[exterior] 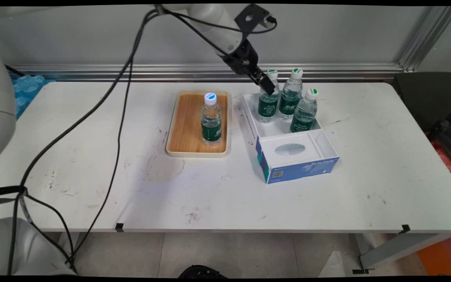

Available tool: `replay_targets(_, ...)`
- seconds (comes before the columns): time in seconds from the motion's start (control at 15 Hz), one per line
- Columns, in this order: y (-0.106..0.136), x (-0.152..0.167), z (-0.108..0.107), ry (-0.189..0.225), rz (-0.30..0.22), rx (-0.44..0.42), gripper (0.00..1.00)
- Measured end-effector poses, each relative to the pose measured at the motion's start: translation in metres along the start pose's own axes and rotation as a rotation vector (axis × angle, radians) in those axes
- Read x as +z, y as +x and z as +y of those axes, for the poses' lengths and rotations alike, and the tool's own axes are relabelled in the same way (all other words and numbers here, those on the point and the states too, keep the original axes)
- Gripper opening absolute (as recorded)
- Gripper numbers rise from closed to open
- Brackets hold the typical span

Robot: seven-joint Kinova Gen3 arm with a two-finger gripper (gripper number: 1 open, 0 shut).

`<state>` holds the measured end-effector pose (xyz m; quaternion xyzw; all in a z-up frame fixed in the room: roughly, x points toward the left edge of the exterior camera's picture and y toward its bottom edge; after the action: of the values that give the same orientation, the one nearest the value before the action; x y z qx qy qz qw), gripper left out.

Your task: Pick up the green bottle from the white box, then place the picked object on the tray

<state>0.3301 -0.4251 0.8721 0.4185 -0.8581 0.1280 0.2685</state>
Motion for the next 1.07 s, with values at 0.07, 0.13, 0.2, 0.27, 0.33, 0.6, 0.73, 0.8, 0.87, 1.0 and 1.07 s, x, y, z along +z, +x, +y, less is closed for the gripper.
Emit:
replay_targets(0.07,0.001,0.006,0.0,0.0,-0.002,0.007,1.0)
replay_targets(0.13,0.001,0.013,-0.001,-0.001,-0.004,0.015,1.0)
replay_targets(0.2,0.002,0.02,-0.001,-0.002,-0.005,0.024,1.0)
replay_targets(0.27,0.003,0.025,-0.001,-0.002,-0.005,0.032,1.0)
replay_targets(0.33,0.003,0.028,-0.002,-0.002,-0.005,0.037,1.0)
replay_targets(0.6,0.006,0.045,-0.004,0.002,-0.004,0.062,1.0)
replay_targets(0.73,0.006,0.05,-0.005,0.004,-0.002,0.072,1.0)
replay_targets(0.8,0.006,0.051,-0.005,0.003,-0.001,0.077,0.0)
replay_targets(0.87,0.006,0.052,-0.005,0.003,-0.001,0.081,0.0)
replay_targets(1.0,0.006,0.053,-0.004,0.002,0.002,0.09,0.0)
replay_targets(1.07,0.006,0.052,-0.004,0.002,0.005,0.093,0.0)
